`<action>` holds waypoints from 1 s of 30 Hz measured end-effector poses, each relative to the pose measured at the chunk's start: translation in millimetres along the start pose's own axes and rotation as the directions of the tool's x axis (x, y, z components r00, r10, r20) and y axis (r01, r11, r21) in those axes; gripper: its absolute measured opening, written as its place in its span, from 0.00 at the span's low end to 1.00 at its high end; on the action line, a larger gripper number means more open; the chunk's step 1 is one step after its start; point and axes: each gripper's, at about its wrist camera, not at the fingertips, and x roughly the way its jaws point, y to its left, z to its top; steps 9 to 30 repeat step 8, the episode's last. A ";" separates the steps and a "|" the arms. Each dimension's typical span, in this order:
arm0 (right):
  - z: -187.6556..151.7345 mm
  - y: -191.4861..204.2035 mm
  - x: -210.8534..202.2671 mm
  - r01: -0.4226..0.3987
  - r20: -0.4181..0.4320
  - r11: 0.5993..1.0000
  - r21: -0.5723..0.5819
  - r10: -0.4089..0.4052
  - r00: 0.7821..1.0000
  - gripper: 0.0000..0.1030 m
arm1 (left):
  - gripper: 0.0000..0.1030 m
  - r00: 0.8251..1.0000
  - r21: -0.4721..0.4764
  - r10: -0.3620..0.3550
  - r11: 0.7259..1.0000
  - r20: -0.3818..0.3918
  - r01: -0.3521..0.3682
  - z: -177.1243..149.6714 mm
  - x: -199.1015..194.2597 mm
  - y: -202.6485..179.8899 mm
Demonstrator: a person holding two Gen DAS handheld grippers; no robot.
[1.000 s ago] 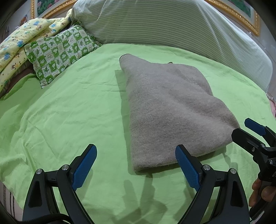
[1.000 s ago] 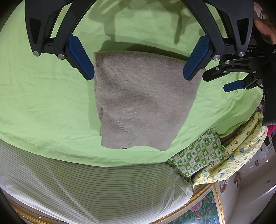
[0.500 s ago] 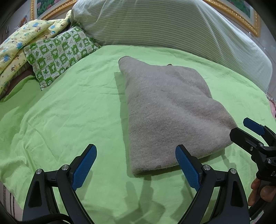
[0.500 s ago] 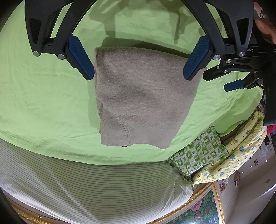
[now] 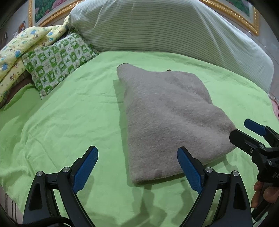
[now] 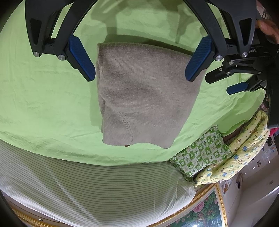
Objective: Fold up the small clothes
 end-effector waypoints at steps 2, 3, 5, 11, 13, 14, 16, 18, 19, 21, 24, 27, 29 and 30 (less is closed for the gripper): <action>2.1 -1.7 0.9 0.000 0.000 1.000 0.002 0.000 1.000 1.00 | 0.90 1.000 -0.002 -0.001 1.000 -0.001 0.001 1.4 0.5 -0.4; 2.7 -2.3 1.5 0.001 0.000 1.000 0.004 -0.001 1.000 1.00 | 0.90 1.000 -0.002 -0.002 1.000 -0.003 0.002 2.0 0.9 -0.7; 4.7 -4.1 2.7 0.001 0.000 1.000 0.010 -0.001 1.000 1.00 | 0.90 1.000 -0.006 0.001 1.000 -0.005 -0.001 3.2 1.4 -0.6; 6.0 -5.5 4.0 0.003 -0.002 1.000 0.014 -0.003 1.000 1.00 | 0.90 1.000 -0.010 0.012 1.000 -0.007 -0.012 5.2 2.9 0.3; 6.0 -5.5 4.0 0.003 -0.002 1.000 0.014 -0.003 1.000 1.00 | 0.90 1.000 -0.010 0.012 1.000 -0.007 -0.012 5.2 2.9 0.3; 6.0 -5.5 4.0 0.003 -0.002 1.000 0.014 -0.003 1.000 1.00 | 0.90 1.000 -0.010 0.012 1.000 -0.007 -0.012 5.2 2.9 0.3; 6.0 -5.5 4.0 0.003 -0.002 1.000 0.014 -0.003 1.000 1.00 | 0.90 1.000 -0.010 0.012 1.000 -0.007 -0.012 5.2 2.9 0.3; 6.0 -5.5 4.0 0.003 -0.002 1.000 0.014 -0.003 1.000 1.00 | 0.90 1.000 -0.010 0.012 1.000 -0.007 -0.012 5.2 2.9 0.3; 6.0 -5.5 4.0 0.003 -0.002 1.000 0.014 -0.003 1.000 1.00 | 0.90 1.000 -0.010 0.012 1.000 -0.007 -0.012 5.2 2.9 0.3; 6.0 -5.5 4.0 0.003 -0.002 1.000 0.014 -0.003 1.000 1.00 | 0.90 1.000 -0.010 0.012 1.000 -0.007 -0.012 5.2 2.9 0.3; 6.0 -5.5 4.0 0.003 -0.002 1.000 0.014 -0.003 1.000 1.00 | 0.90 1.000 -0.010 0.012 1.000 -0.007 -0.012 5.2 2.9 0.3; 6.0 -5.5 4.0 0.003 -0.002 1.000 0.014 -0.003 1.000 1.00 | 0.90 1.000 -0.010 0.012 1.000 -0.007 -0.012 5.2 2.9 0.3; 6.0 -5.5 4.0 0.003 -0.002 1.000 0.014 -0.003 1.000 1.00 | 0.90 1.000 -0.010 0.012 1.000 -0.007 -0.012 5.2 2.9 0.3; 6.0 -5.5 4.0 0.003 -0.002 1.000 0.014 -0.003 1.000 1.00 | 0.90 1.000 -0.010 0.012 1.000 -0.007 -0.012 5.2 2.9 0.3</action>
